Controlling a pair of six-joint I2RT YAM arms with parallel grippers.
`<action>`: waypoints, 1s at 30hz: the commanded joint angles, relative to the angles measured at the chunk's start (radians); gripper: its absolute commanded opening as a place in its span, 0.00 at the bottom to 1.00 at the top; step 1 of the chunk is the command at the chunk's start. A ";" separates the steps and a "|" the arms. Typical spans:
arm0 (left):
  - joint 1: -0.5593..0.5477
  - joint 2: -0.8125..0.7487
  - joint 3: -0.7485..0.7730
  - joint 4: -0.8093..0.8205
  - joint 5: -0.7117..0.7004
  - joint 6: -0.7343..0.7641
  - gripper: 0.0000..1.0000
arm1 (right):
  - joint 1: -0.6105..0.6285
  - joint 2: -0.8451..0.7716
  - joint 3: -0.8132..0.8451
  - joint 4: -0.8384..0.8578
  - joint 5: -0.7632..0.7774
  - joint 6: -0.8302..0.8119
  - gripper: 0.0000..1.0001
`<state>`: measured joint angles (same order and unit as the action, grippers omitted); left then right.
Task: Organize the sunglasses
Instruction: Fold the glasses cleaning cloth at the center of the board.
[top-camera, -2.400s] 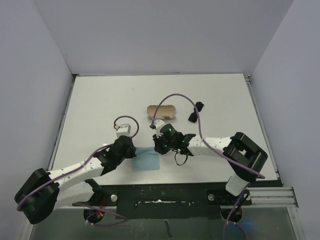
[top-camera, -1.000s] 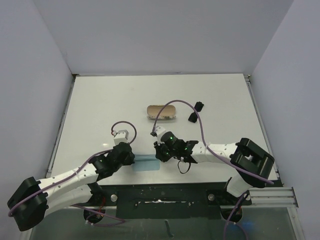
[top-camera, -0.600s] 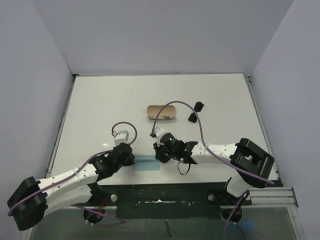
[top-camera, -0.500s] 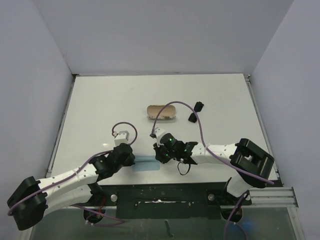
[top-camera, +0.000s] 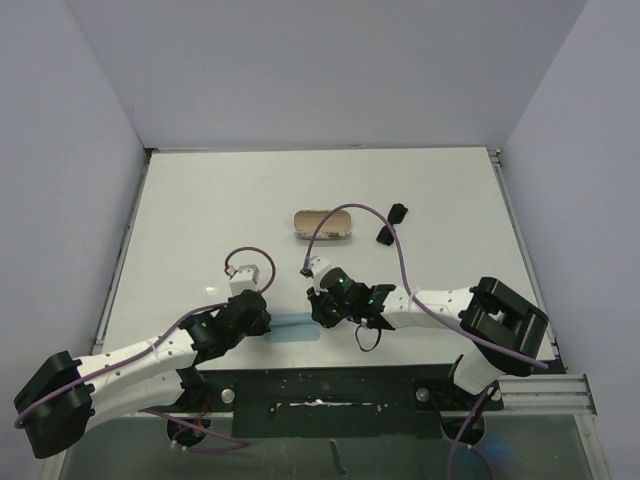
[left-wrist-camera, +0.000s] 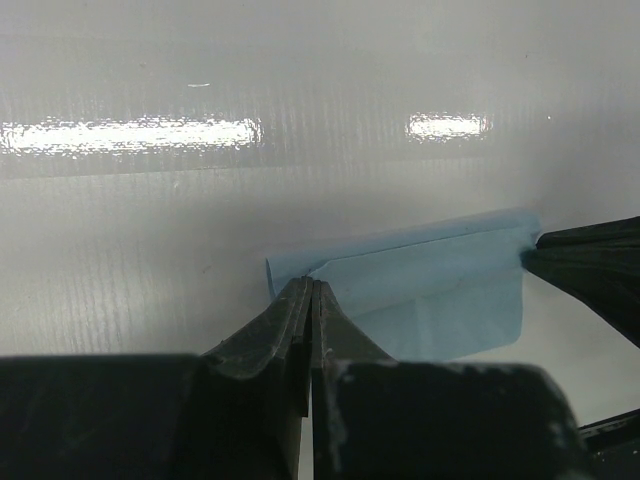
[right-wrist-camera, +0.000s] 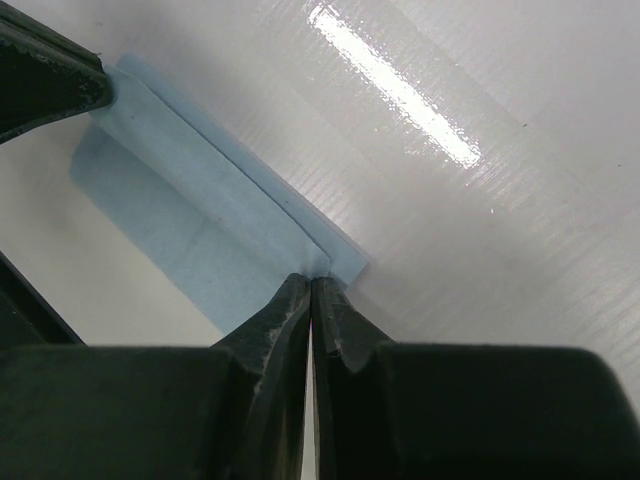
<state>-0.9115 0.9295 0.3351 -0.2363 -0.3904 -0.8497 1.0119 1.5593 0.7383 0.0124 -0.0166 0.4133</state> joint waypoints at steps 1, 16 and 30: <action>-0.009 -0.009 0.007 0.011 -0.028 -0.009 0.00 | 0.015 -0.040 -0.002 0.041 0.019 0.007 0.07; -0.029 -0.007 0.004 0.019 -0.034 -0.016 0.00 | 0.033 -0.059 -0.014 0.046 0.017 0.013 0.12; -0.061 -0.008 0.006 0.007 -0.049 -0.038 0.00 | 0.057 -0.070 -0.021 0.041 0.026 0.021 0.12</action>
<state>-0.9588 0.9295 0.3351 -0.2367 -0.4133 -0.8639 1.0569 1.5398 0.7269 0.0132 -0.0105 0.4274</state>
